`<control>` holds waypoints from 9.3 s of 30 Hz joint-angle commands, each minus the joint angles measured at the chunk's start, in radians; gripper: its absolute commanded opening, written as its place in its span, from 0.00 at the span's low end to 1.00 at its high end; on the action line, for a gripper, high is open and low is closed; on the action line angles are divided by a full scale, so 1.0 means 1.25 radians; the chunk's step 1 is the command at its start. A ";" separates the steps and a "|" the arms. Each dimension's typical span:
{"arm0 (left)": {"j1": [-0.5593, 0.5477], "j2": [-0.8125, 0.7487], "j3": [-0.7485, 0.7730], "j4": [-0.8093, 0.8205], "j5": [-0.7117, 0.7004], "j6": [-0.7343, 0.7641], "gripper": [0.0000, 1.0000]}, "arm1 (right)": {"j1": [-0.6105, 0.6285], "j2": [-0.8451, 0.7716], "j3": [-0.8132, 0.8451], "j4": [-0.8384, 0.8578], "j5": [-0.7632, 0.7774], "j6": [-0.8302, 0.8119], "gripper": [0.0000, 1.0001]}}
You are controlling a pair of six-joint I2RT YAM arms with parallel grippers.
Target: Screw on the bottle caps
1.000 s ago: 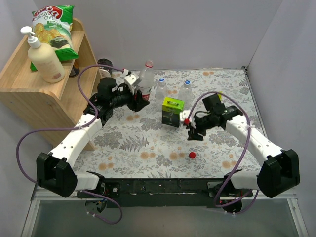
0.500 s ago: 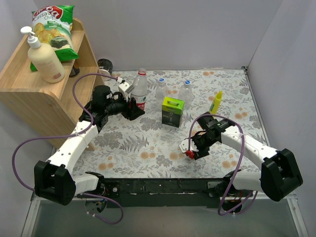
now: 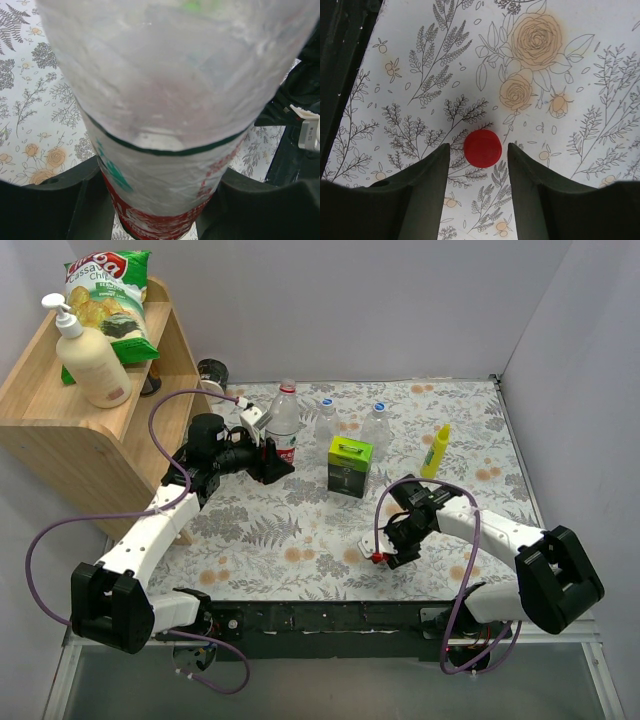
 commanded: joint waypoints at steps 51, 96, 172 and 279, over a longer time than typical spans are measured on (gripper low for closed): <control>-0.295 0.027 -0.344 0.277 0.100 0.355 0.00 | 0.109 0.081 0.779 -0.382 -0.216 0.325 0.22; -0.308 -0.017 -0.342 0.467 -0.030 0.265 0.00 | 0.145 0.134 0.699 -0.272 -0.065 0.588 0.18; -0.279 0.073 -0.119 -0.197 0.041 0.625 0.00 | 0.154 -0.046 0.559 -0.333 -0.152 -0.109 0.43; -0.271 0.094 -0.057 -0.141 -0.054 0.483 0.00 | 0.059 0.056 0.616 -0.188 -0.223 0.441 0.11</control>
